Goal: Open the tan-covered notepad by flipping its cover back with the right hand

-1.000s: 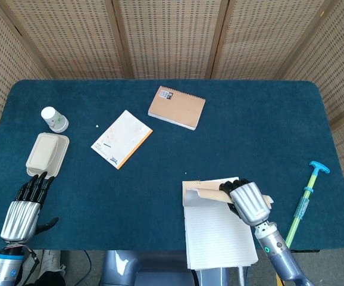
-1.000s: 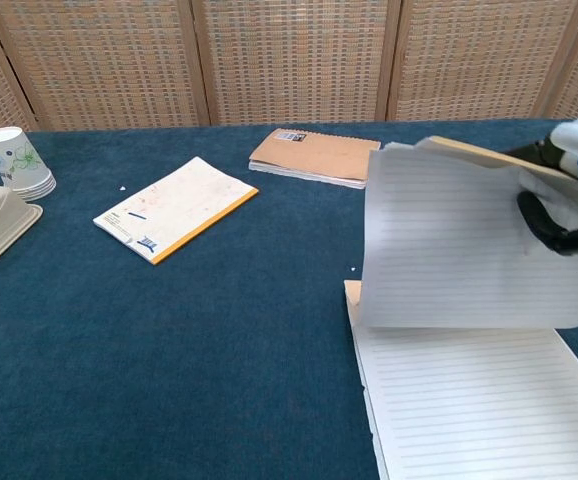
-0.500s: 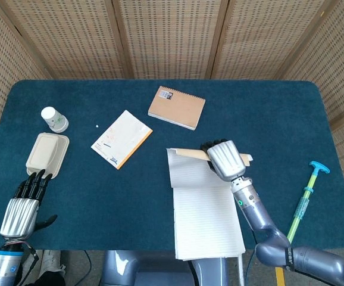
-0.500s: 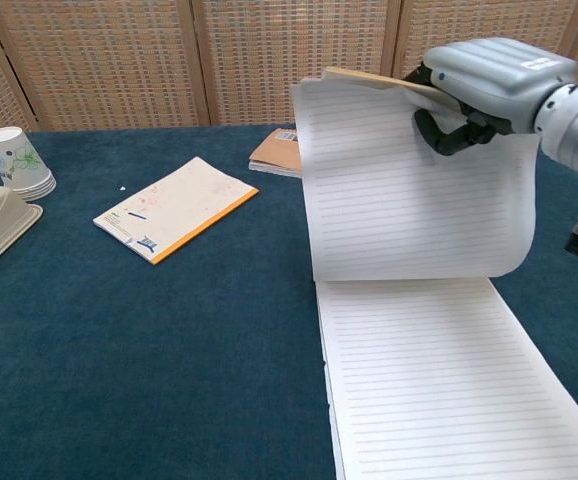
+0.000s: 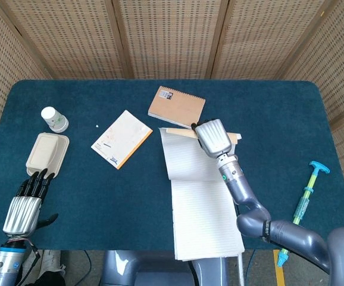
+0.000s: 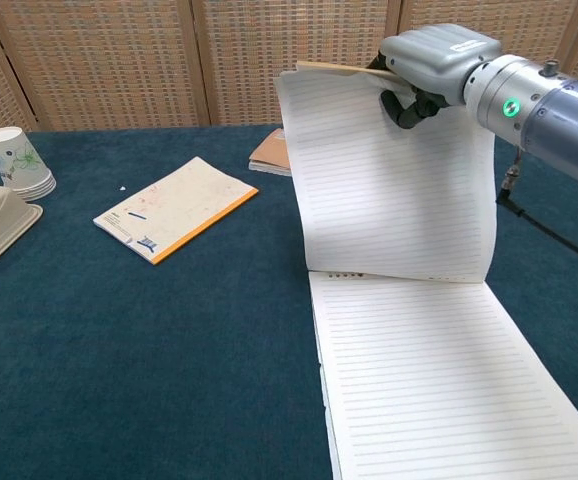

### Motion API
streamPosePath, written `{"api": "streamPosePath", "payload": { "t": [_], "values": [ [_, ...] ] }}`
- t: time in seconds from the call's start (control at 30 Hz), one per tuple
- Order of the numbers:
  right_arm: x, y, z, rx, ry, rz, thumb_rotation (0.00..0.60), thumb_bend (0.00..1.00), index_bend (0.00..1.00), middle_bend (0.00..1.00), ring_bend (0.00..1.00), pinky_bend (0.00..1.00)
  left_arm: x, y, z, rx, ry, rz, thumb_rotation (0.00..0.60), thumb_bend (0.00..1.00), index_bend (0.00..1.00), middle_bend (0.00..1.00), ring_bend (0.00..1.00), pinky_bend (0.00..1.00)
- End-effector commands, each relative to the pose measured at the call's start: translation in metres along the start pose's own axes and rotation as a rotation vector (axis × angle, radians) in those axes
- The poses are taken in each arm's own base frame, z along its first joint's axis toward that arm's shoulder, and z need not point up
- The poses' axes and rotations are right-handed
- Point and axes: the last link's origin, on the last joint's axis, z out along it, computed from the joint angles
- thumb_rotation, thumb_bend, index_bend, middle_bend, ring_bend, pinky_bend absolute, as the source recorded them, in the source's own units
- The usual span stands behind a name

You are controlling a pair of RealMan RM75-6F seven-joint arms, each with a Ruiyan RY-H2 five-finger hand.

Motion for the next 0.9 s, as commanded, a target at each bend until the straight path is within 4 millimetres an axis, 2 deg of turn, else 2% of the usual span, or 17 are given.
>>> {"api": "streamPosePath", "payload": {
  "t": [0.03, 0.17, 0.23, 0.4, 0.5, 0.6, 0.7, 0.9],
  "values": [
    [-0.002, 0.005, 0.020, -0.043, -0.016, -0.010, 0.600, 0.85, 0.64, 0.64, 0.62, 0.69, -0.001, -0.001, 0.001, 0.011, 0.006, 0.010, 0.600, 0.00, 0.00, 0.00, 0.00, 0.13],
    [-0.007, 0.011, 0.028, -0.073, -0.034, -0.017, 0.600, 0.82, 0.62, 0.62, 0.60, 0.68, -0.002, 0.000, 0.002, 0.012, 0.005, 0.012, 0.600, 0.00, 0.00, 0.00, 0.00, 0.13],
    [-0.011, 0.013, 0.030, -0.084, -0.046, -0.015, 0.600, 0.77, 0.59, 0.59, 0.57, 0.64, -0.002, 0.000, 0.002, 0.012, 0.006, 0.012, 0.600, 0.00, 0.00, 0.00, 0.00, 0.13],
    [-0.025, 0.016, 0.029, -0.088, -0.110, 0.002, 0.600, 0.43, 0.32, 0.30, 0.27, 0.35, -0.003, 0.000, 0.003, 0.012, 0.000, 0.012, 0.600, 0.00, 0.00, 0.00, 0.00, 0.13],
    [-0.034, 0.016, 0.025, -0.091, -0.146, 0.006, 0.600, 0.26, 0.15, 0.12, 0.12, 0.26, -0.005, 0.000, 0.003, 0.010, -0.008, 0.009, 0.600, 0.00, 0.00, 0.00, 0.00, 0.13],
    [-0.037, 0.017, 0.022, -0.096, -0.161, 0.008, 0.600, 0.15, 0.03, 0.01, 0.01, 0.18, -0.005, 0.001, 0.003, 0.007, -0.012, 0.009, 0.600, 0.00, 0.00, 0.00, 0.00, 0.13],
    [-0.036, 0.018, 0.020, -0.109, -0.158, 0.025, 0.600, 0.12, 0.00, 0.00, 0.00, 0.15, -0.006, 0.001, 0.003, 0.006, -0.013, 0.006, 0.600, 0.00, 0.00, 0.00, 0.00, 0.13],
    [-0.027, 0.022, 0.012, -0.119, -0.124, 0.044, 0.600, 0.12, 0.00, 0.00, 0.00, 0.15, -0.002, -0.001, 0.002, 0.014, -0.001, -0.001, 0.600, 0.00, 0.00, 0.00, 0.00, 0.13]
  ]
}}
